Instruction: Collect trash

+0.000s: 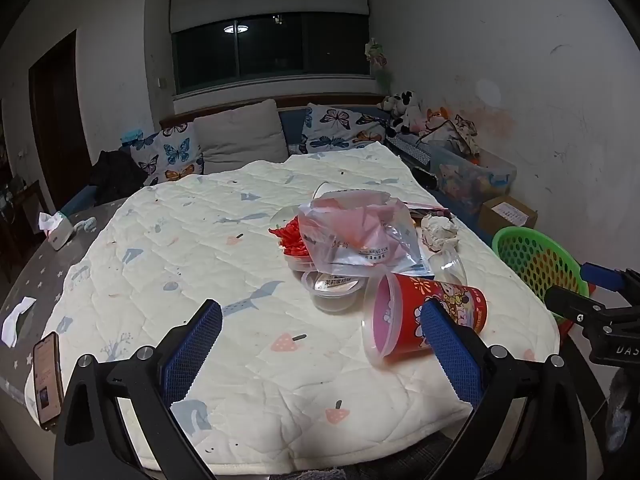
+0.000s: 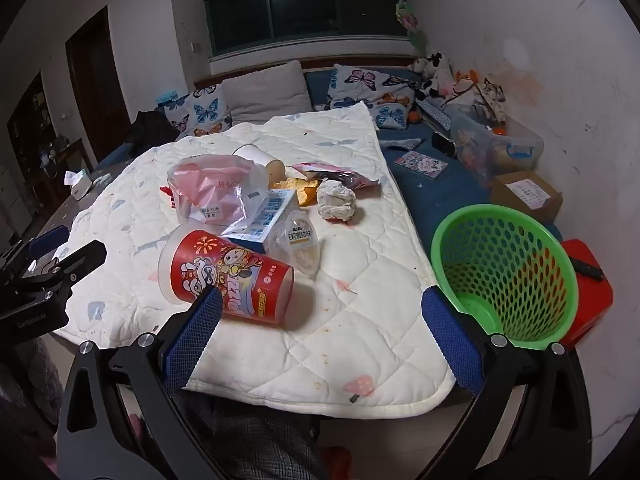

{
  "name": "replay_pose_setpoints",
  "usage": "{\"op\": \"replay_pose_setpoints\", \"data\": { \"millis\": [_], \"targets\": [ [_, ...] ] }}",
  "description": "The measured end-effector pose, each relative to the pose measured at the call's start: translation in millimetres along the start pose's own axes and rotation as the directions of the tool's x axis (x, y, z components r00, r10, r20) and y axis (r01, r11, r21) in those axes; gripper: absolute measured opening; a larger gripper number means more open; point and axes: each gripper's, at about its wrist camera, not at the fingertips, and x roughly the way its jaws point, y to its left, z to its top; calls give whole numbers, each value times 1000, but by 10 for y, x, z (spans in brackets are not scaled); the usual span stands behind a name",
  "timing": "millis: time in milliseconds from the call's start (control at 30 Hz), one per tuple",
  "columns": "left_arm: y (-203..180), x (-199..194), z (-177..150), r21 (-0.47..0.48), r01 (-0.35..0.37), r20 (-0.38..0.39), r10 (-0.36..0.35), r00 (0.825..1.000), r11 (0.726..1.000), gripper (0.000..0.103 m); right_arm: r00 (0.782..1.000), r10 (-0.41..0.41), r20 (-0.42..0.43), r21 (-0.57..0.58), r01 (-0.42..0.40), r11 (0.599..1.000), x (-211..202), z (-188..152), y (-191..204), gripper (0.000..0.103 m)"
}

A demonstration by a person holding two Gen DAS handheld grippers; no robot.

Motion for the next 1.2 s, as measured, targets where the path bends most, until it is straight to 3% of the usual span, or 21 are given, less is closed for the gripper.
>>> {"op": "replay_pose_setpoints", "data": {
  "millis": [1200],
  "targets": [
    [-98,146,-50,-8,13,-21,-13,1000,1000,96,1000,-5,-1,-3,5,1000,26,30,-33,98]
  ]
}}
